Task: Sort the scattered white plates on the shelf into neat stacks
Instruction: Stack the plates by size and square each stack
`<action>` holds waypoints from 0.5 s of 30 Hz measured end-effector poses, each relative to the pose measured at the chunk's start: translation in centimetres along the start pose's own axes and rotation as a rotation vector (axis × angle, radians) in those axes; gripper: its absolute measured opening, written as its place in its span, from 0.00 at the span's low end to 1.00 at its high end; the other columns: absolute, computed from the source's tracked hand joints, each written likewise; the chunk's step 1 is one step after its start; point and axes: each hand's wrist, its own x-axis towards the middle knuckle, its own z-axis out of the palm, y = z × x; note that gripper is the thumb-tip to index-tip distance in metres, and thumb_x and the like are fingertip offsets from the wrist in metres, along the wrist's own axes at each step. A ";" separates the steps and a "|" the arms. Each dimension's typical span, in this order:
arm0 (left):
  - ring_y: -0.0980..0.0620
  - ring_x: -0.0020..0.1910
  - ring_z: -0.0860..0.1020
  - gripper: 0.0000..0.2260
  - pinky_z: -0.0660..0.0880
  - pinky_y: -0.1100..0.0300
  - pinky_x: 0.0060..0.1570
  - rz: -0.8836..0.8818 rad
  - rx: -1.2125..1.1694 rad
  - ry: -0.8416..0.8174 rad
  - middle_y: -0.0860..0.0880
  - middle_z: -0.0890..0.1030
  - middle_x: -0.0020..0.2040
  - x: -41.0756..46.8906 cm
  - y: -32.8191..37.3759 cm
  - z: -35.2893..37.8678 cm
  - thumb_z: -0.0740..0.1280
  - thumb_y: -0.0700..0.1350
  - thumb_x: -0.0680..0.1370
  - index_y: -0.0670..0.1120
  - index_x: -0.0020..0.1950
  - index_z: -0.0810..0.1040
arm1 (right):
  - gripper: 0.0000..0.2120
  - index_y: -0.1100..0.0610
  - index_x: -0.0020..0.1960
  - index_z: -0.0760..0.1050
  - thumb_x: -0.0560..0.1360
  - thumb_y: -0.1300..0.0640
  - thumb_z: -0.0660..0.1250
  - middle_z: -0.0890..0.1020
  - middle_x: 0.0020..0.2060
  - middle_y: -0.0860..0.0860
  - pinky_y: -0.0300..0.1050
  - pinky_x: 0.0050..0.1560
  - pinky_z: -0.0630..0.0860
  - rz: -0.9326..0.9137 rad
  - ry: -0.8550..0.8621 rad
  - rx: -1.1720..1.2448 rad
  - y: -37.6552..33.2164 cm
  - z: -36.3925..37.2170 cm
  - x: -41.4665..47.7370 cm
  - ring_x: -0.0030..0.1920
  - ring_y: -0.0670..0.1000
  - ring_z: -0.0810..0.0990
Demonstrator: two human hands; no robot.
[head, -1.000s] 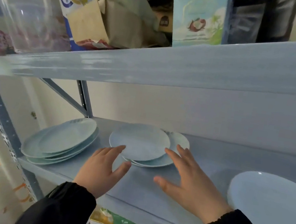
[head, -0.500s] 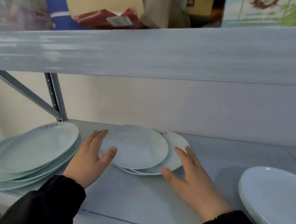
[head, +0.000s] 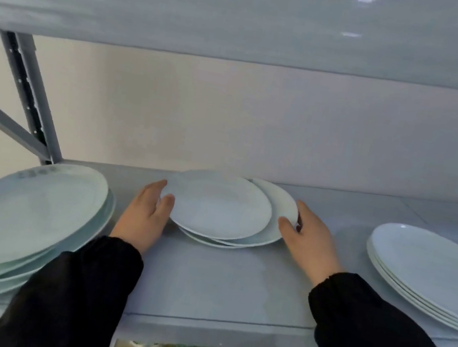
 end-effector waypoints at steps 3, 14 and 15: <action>0.52 0.73 0.64 0.21 0.56 0.66 0.65 0.011 0.055 -0.060 0.49 0.67 0.75 0.0 -0.2 0.1 0.56 0.49 0.83 0.46 0.76 0.65 | 0.11 0.50 0.59 0.71 0.80 0.47 0.58 0.80 0.51 0.46 0.46 0.48 0.71 -0.013 -0.084 -0.048 -0.1 0.5 0.3 0.53 0.52 0.78; 0.48 0.60 0.74 0.22 0.68 0.54 0.54 -0.045 0.105 -0.229 0.55 0.76 0.59 -0.3 -0.3 0.1 0.57 0.61 0.76 0.54 0.67 0.69 | 0.18 0.49 0.68 0.67 0.82 0.42 0.54 0.78 0.62 0.47 0.48 0.56 0.72 -0.001 -0.260 -0.114 -0.3 0.7 -0.3 0.59 0.50 0.76; 0.48 0.57 0.76 0.22 0.72 0.52 0.54 -0.045 0.093 -0.237 0.51 0.79 0.57 -0.2 -0.4 -0.1 0.56 0.63 0.73 0.57 0.64 0.71 | 0.19 0.48 0.69 0.67 0.82 0.42 0.54 0.77 0.63 0.46 0.48 0.58 0.72 -0.003 -0.266 -0.100 -0.3 0.7 -0.4 0.61 0.50 0.76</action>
